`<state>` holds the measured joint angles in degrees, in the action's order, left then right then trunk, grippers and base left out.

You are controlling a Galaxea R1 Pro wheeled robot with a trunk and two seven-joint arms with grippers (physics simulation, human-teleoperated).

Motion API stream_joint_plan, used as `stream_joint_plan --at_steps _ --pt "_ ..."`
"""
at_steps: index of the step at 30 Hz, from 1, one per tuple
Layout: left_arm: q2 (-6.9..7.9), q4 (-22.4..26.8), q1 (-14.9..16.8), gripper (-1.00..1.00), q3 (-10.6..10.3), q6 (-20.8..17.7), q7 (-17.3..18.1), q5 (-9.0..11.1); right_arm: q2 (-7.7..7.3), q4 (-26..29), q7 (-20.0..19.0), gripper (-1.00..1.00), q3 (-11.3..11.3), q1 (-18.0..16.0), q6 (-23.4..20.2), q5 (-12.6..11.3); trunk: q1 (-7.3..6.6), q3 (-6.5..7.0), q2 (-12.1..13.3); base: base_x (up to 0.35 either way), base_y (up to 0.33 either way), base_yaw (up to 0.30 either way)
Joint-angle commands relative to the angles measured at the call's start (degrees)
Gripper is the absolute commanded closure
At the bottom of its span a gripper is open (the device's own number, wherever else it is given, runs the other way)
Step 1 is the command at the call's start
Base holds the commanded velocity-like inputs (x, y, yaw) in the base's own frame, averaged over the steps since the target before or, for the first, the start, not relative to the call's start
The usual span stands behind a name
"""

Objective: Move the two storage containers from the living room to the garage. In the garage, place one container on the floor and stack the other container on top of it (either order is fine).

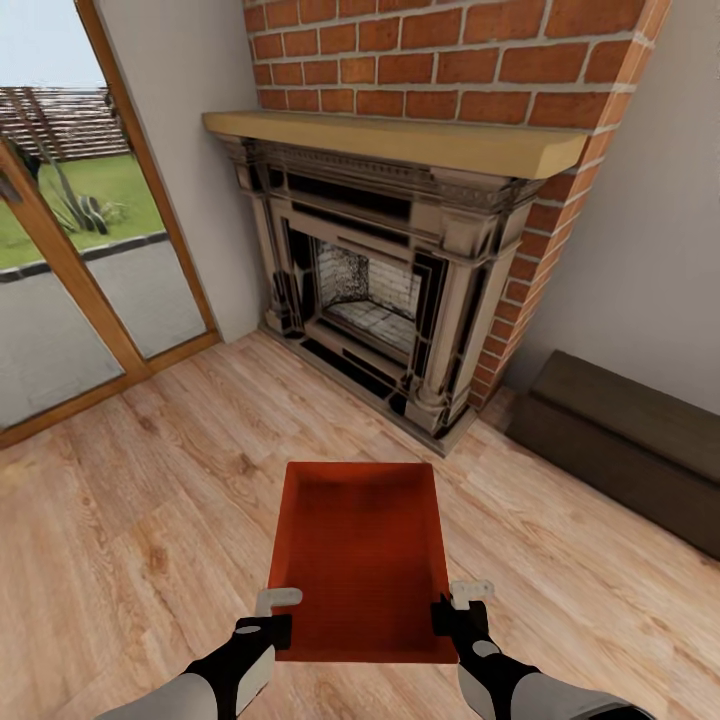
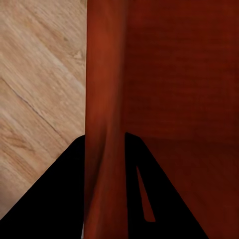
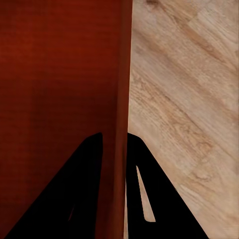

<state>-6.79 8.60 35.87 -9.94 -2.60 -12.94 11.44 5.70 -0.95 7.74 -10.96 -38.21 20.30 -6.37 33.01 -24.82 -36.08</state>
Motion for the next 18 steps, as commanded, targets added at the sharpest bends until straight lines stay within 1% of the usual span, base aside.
stream_joint_plan --at_steps 1,18 --pt "0.02 0.0 0.0 1.0 -0.2 -0.3 -0.7 0.4 0.02 0.0 0.2 1.0 1.3 -0.1 0.4 -1.4 0.01 0.03 -0.1 0.0 0.0 0.0" --pt "0.02 0.0 0.0 1.0 -0.2 -0.3 -0.7 0.4 0.02 0.0 0.2 1.0 1.3 0.0 0.4 -1.4 0.01 1.59 -0.1 0.0 0.0 0.0"
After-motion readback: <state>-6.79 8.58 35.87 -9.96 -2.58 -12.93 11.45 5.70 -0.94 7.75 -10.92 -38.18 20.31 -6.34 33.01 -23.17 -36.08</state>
